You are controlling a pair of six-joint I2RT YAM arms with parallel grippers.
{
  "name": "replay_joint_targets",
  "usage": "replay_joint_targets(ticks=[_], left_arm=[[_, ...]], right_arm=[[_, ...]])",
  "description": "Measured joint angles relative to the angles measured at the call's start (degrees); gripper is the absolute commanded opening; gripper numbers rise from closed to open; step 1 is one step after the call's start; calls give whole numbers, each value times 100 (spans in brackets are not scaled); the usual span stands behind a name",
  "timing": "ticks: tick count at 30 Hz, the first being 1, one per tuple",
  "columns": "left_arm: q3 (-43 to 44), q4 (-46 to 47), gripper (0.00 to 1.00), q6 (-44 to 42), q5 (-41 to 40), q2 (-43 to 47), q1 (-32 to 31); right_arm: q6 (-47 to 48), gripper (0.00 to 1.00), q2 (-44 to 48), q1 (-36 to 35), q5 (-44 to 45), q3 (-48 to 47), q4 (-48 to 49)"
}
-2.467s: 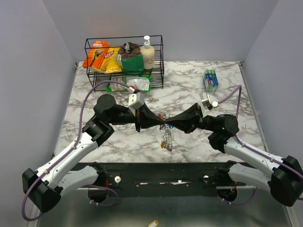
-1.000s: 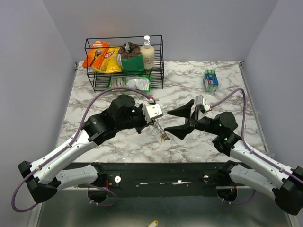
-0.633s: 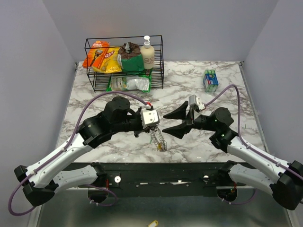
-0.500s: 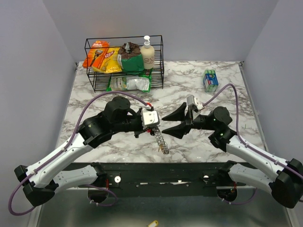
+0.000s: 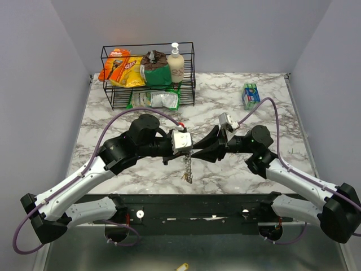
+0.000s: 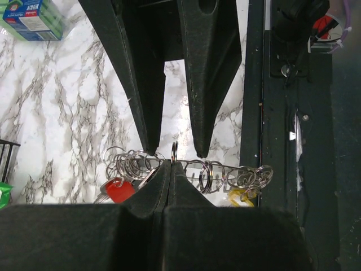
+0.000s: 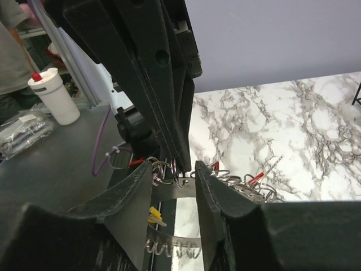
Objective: Put the keys on the keyring
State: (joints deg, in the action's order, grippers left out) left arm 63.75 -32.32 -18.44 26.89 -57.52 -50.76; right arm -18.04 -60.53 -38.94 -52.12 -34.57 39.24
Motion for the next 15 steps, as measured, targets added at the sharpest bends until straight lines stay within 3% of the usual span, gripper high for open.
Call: replay_joint_targets(ticks=[4, 6, 9, 15], left_arm=[[-2, 50, 0, 11, 26, -7, 0], [0, 50, 0, 24, 39, -11, 0], [0, 48, 0, 55, 90, -13, 0], [0, 48, 0, 179, 90, 0, 17]], right_arm=[[-83, 35, -136, 0, -120, -9, 57], [-136, 18, -177, 0, -157, -9, 63], [-149, 1, -181, 7, -162, -11, 66], [-138, 1, -179, 15, -201, -22, 87]])
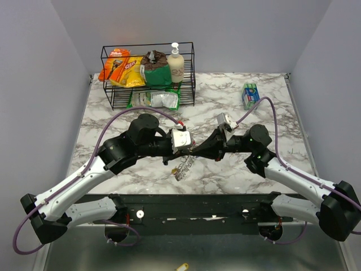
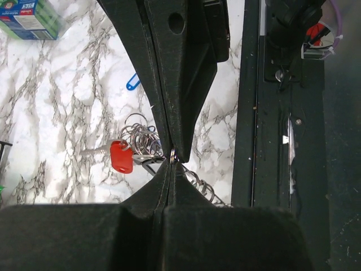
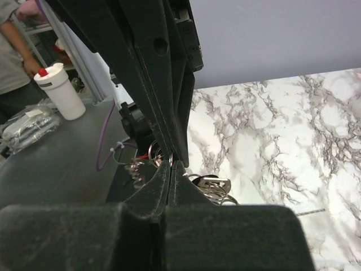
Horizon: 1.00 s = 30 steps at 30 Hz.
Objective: Put the keys on the keyring
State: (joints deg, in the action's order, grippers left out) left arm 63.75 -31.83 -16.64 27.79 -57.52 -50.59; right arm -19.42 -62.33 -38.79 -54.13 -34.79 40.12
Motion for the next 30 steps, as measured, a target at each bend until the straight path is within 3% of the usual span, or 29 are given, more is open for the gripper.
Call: replay_joint_targets(ticks=[1, 5, 11, 22, 30], left_arm=[[-2, 2, 0, 17, -2, 7, 0], [-42, 103, 27, 61, -4, 63, -2], [-138, 378, 47, 94, -17, 293, -7], [-529, 1381, 49, 450, 450, 1145, 391], [-660, 1928, 47, 763, 1379, 1003, 619]], right_arm=[[0, 1, 2, 0, 0, 0, 4], [-4, 1, 48, 0, 13, 2, 50], [-127, 1, 166, -7, 72, 24, 240], [-299, 1, 673, -15, 94, 240, 658], [-463, 1, 850, -15, 90, 240, 981]])
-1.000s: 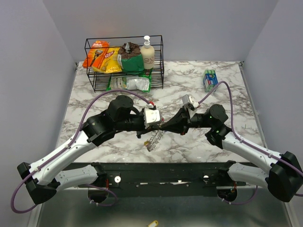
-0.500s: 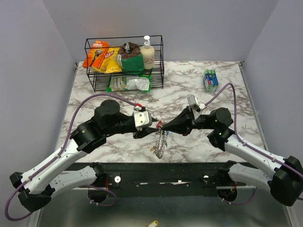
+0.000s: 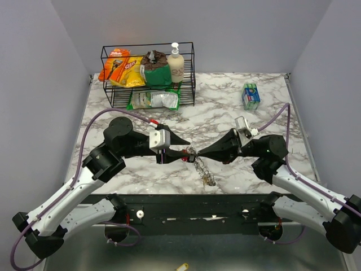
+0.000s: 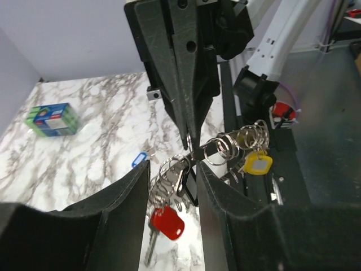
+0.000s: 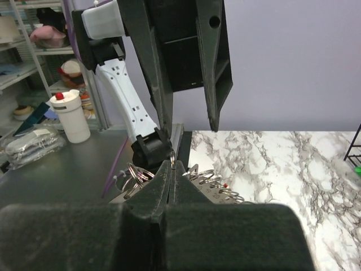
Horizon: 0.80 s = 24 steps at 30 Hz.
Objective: Put the keys on the keyring
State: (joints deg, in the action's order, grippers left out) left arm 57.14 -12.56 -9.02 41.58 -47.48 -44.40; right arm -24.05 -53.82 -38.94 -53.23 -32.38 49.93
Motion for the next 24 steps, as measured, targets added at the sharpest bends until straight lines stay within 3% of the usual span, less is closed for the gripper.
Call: replay_joint_targets(ticks=[8, 16, 24], left_arm=[[0, 315, 43, 409, 723, -501, 7], [0, 455, 34, 597, 835, -553, 9], [87, 332, 33, 651, 765, -839, 9]], right_arm=[[-109, 1, 0, 0, 2, 0, 142], [-142, 1, -2, 0, 11, 2, 146], [-149, 1, -7, 0, 136, 22, 146]])
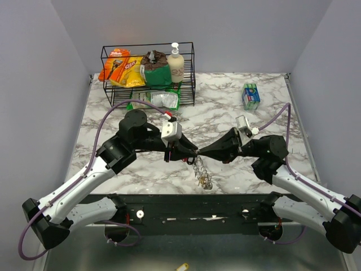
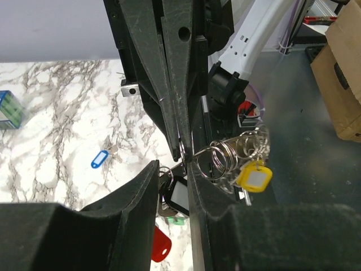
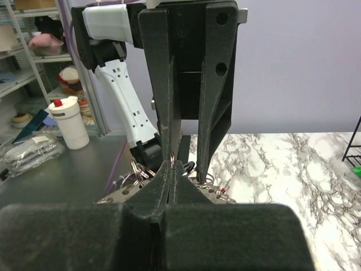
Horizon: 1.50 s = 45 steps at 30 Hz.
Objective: Put the keys on the keyring
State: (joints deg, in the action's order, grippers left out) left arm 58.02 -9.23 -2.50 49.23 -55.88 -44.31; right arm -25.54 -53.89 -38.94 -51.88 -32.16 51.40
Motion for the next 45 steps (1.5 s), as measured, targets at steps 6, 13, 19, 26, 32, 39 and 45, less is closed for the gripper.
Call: replay_joint_targets(ticks=[6, 13, 19, 26, 32, 39, 45], left_arm=[[39, -50, 1, 7, -61, -55, 0], [50, -127, 0, -46, -227, 0, -4], [50, -282, 0, -90, -520, 87, -9], [50, -584, 0, -238, -1134, 173, -39], [28, -780, 0, -463, -1803, 192, -37], [-229, -846, 0, -741, -2365, 339, -31], [-450, -898, 0, -929, -2505, 404, -31]], right_arm=[[-63, 1, -17, 4, 76, 35, 66], [-153, 1, -90, 31, 162, 48, 140], [-184, 15, -219, 31, 177, 48, 195], [-125, 53, -254, 28, 382, 48, 114], [13, 78, -42, 26, 863, 55, -299], [157, 90, 308, 26, 1646, 254, -787], [293, 91, 332, 26, 2035, 289, -1180]])
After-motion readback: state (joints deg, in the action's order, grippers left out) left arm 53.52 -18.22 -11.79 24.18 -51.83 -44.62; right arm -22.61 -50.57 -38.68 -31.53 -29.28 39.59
